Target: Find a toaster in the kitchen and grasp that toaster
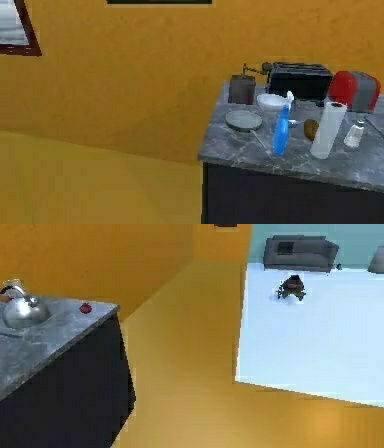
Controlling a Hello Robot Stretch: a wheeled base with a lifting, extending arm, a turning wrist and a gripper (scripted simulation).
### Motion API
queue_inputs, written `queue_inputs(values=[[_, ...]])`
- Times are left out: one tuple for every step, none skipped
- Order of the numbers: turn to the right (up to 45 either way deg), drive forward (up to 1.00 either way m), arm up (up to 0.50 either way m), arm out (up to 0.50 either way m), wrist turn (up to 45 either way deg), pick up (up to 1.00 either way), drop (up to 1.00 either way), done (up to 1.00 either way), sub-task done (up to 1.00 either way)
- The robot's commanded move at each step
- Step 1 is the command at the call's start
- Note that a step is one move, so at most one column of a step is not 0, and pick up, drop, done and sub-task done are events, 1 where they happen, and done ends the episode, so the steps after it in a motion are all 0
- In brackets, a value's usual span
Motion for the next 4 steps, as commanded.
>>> queue_inputs(values=[[45.0, 0.0, 0.0, 0.0, 0.0, 0.0, 0.0, 0.0, 0.0], [18.0, 0.0, 0.0, 0.0, 0.0, 0.0, 0.0, 0.0, 0.0], [0.0, 0.7, 0.0, 0.0, 0.0, 0.0, 0.0, 0.0, 0.0], [-45.0, 0.0, 0.0, 0.0, 0.0, 0.0, 0.0, 0.0, 0.0]])
